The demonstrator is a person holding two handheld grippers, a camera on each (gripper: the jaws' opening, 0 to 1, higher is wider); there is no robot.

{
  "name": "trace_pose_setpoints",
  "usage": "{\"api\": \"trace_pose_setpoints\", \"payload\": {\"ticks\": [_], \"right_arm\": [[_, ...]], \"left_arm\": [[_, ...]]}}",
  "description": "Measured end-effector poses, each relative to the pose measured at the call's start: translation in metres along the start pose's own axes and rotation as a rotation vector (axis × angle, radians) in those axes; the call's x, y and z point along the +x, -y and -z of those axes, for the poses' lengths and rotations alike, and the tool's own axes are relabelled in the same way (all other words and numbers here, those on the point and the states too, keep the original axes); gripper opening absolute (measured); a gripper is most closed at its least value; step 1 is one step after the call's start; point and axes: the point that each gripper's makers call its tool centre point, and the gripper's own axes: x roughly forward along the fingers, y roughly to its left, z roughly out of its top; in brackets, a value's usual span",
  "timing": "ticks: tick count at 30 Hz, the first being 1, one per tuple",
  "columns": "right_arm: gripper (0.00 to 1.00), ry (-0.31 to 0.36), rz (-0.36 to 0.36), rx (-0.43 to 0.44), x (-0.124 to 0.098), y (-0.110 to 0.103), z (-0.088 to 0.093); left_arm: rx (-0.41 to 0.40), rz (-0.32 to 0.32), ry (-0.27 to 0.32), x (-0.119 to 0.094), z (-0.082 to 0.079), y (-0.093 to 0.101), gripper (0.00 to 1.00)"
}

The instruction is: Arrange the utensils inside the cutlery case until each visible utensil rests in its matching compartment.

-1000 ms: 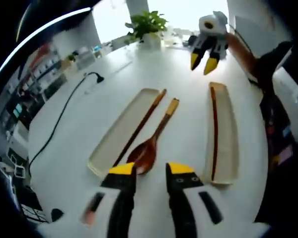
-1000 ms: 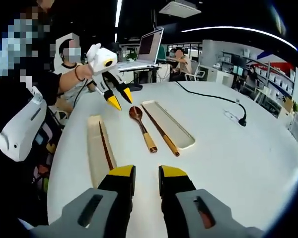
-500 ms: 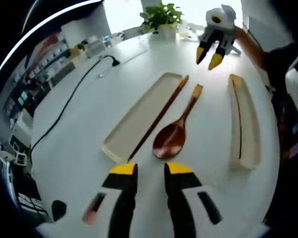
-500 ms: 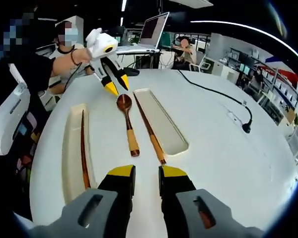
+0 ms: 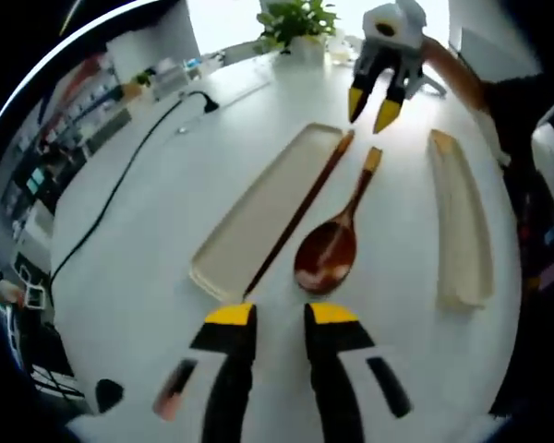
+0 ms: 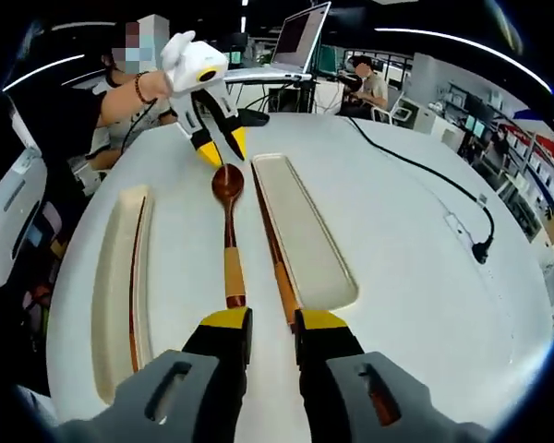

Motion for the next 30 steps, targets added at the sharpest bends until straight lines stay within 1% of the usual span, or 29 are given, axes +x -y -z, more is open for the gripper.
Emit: {"api": "trace_pose_setpoints", "payload": {"ticks": [5,14,17,19,20,21,22,23,26,27,28,29,30], "right_arm": [[0.17,-0.042,-0.016,-0.013,0.006,0.002,0.005],[0.16,-0.061,-0.043,-0.019,0.012,-0.001,0.008],[0.16,-0.077,-0.052,-0.024,0.017,-0.001,0.011],[0.13,-0.078,-0.052,-0.021,0.016,0.000,0.011],[0.11,-0.074,-0.057,-0.028,0.017,-0.001,0.010],[0.05,-0.076,-0.062,-0.035,0.018,-0.002,0.010],[0.06,-0.076,-0.078,-0.059,0.018,-0.005,0.009],[0.05,-0.079,-0.072,-0.068,0.018,-0.005,0.010],[0.05,-0.076,-0.082,-0.137,0.018,-0.007,0.010],[0.05,-0.080,-0.077,-0.127,0.018,-0.007,0.011],[0.05,-0.082,-0.055,-0.129,0.018,-0.003,0.011],[0.05,-0.083,-0.052,-0.150,0.018,-0.003,0.012],[0.04,-0.082,-0.054,-0.146,0.018,-0.003,0.013]], "left_arm": [[-0.004,0.015,-0.014,0.002,-0.001,0.001,0.22],[-0.007,0.027,-0.022,0.003,-0.001,0.005,0.21],[-0.003,0.030,-0.028,0.003,-0.001,0.006,0.21],[-0.003,0.031,-0.030,0.003,-0.001,0.006,0.21],[-0.003,0.032,-0.030,0.003,-0.001,0.006,0.21],[-0.004,0.032,-0.029,0.002,0.000,0.007,0.21],[-0.006,0.033,-0.028,0.002,0.000,0.007,0.21],[-0.008,0.034,-0.026,0.002,0.000,0.007,0.21],[-0.007,0.034,-0.023,0.002,0.001,0.007,0.22],[-0.001,0.032,-0.023,0.001,0.001,0.007,0.22],[0.003,0.031,-0.024,0.001,0.001,0.007,0.22],[0.008,0.029,-0.025,0.001,0.001,0.008,0.23],[0.016,0.028,-0.026,0.001,0.001,0.008,0.23]]}}
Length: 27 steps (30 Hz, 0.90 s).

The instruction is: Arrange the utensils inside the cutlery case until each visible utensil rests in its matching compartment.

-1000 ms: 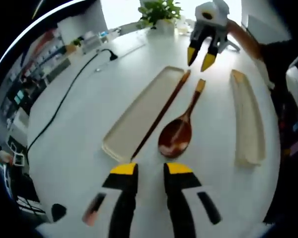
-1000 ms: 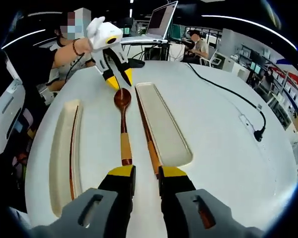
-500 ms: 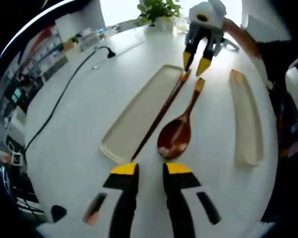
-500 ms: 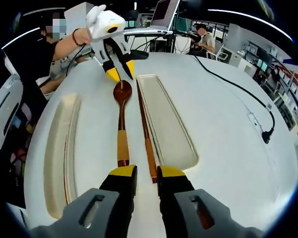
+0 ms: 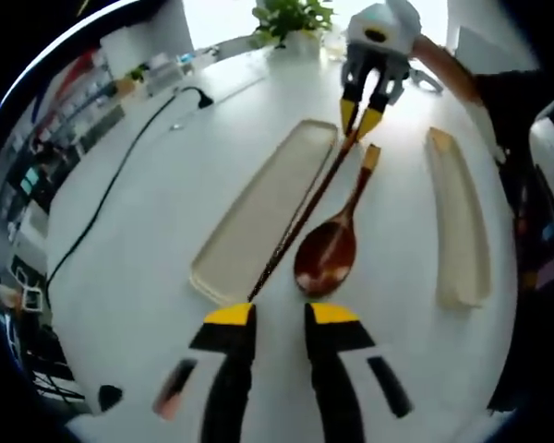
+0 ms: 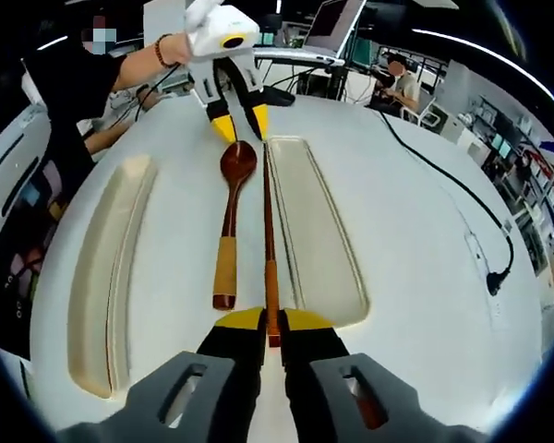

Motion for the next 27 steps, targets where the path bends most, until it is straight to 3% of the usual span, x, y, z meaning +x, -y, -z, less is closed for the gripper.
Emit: {"api": "trace_pose_setpoints", "payload": {"ticks": [16,25,27], "right_arm": [[0.04,0.094,-0.006,-0.073,-0.005,-0.010,-0.020],[0.04,0.137,-0.022,-0.066,-0.006,-0.010,-0.035],[0.04,0.142,-0.028,-0.065,-0.006,-0.011,-0.037]], "left_arm": [[0.039,0.009,-0.006,0.002,-0.001,0.005,0.19],[0.014,0.074,0.003,0.004,-0.001,0.011,0.08],[0.039,0.068,0.012,0.004,-0.002,0.008,0.07]]}}
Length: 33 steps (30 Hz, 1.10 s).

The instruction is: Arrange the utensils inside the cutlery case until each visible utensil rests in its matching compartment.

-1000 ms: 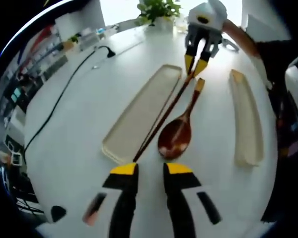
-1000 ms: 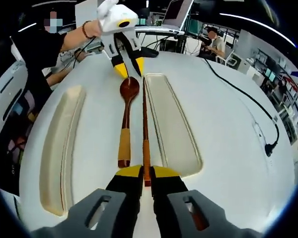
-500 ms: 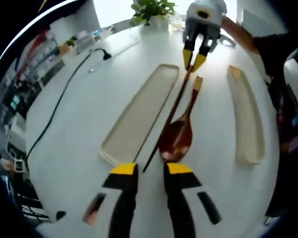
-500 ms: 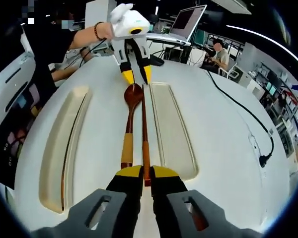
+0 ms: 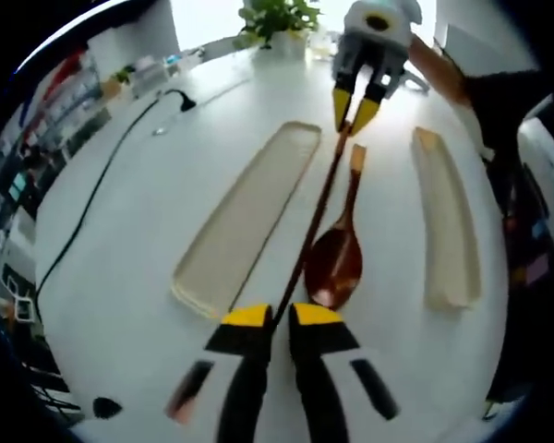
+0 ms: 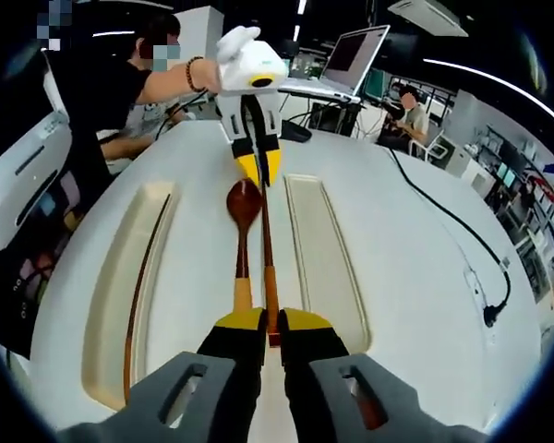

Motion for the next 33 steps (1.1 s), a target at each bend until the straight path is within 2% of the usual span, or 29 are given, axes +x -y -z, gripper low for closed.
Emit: {"api": "trace_pose_setpoints", "payload": {"ticks": [4,7,13,18,21,25,29,33], "right_arm": [[0.04,-0.002,0.013,-0.001,-0.002,0.004,0.000],[0.04,0.006,0.017,0.001,-0.002,0.005,-0.003],[0.04,0.017,0.040,0.004,-0.006,0.010,-0.003],[0.05,0.017,0.053,0.008,-0.019,0.004,-0.002],[0.05,0.018,0.078,-0.008,-0.032,0.000,-0.003],[0.05,0.031,0.094,-0.014,-0.049,-0.012,-0.003],[0.05,0.038,0.103,-0.017,-0.059,-0.025,0.000],[0.05,0.033,0.102,-0.029,-0.066,-0.042,0.002]], "left_arm": [[0.024,0.004,0.003,-0.001,-0.001,-0.001,0.06],[0.049,-0.045,-0.002,-0.002,-0.001,-0.009,0.05],[0.033,-0.076,0.049,-0.013,-0.009,-0.013,0.06],[0.042,-0.073,0.086,-0.025,-0.022,-0.001,0.06],[0.019,-0.060,0.125,-0.034,-0.032,0.009,0.06],[0.017,-0.052,0.151,-0.039,-0.040,0.023,0.05],[-0.034,0.017,0.175,-0.037,-0.043,0.044,0.05],[-0.038,0.041,0.183,-0.037,-0.042,0.059,0.05]]}}
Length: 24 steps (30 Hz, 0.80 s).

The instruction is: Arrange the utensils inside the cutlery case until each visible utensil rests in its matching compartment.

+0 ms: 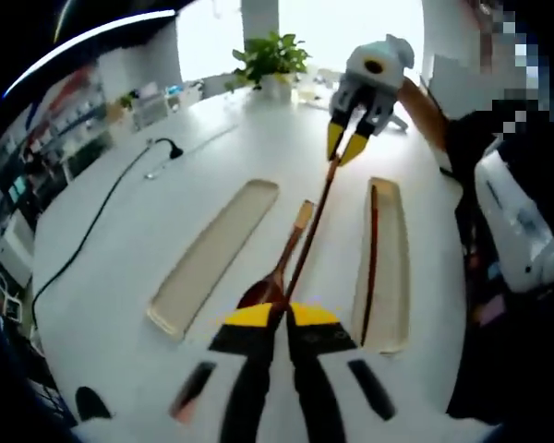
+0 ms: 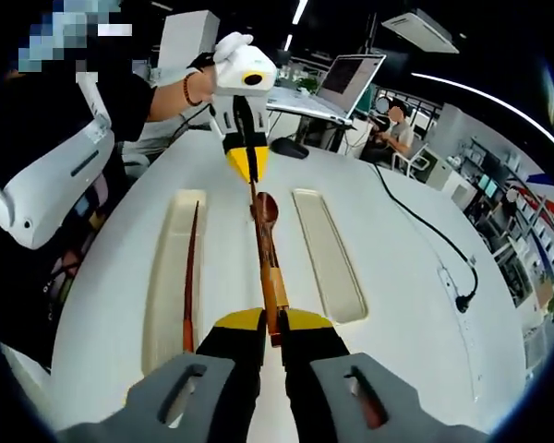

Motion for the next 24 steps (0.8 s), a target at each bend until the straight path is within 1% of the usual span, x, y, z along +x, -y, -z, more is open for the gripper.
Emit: {"api": "trace_pose_setpoints", "payload": {"ticks": [2,5,8,15,19,23,24], "right_arm": [[0.05,-0.003,-0.004,-0.006,-0.004,-0.007,0.002],[0.05,-0.005,-0.003,-0.005,-0.010,-0.013,0.005],[0.05,-0.004,-0.006,0.008,-0.014,-0.020,0.008],[0.05,-0.005,-0.023,0.044,-0.018,-0.038,0.013],[0.05,-0.009,-0.047,0.063,-0.020,-0.053,0.014],[0.05,-0.009,-0.068,0.081,-0.019,-0.061,0.016],[0.05,-0.017,-0.072,0.089,-0.019,-0.059,0.017]], "left_arm": [[0.007,0.004,0.003,0.001,0.001,0.006,0.05],[0.012,0.026,0.009,0.001,0.001,0.019,0.05],[0.015,0.046,0.020,0.000,0.000,0.031,0.05],[0.013,0.080,0.026,-0.002,0.006,0.051,0.05],[-0.006,0.110,0.030,-0.002,0.012,0.062,0.05],[-0.014,0.131,0.025,-0.002,0.017,0.071,0.05],[-0.019,0.139,0.026,-0.002,0.016,0.073,0.05]]}}
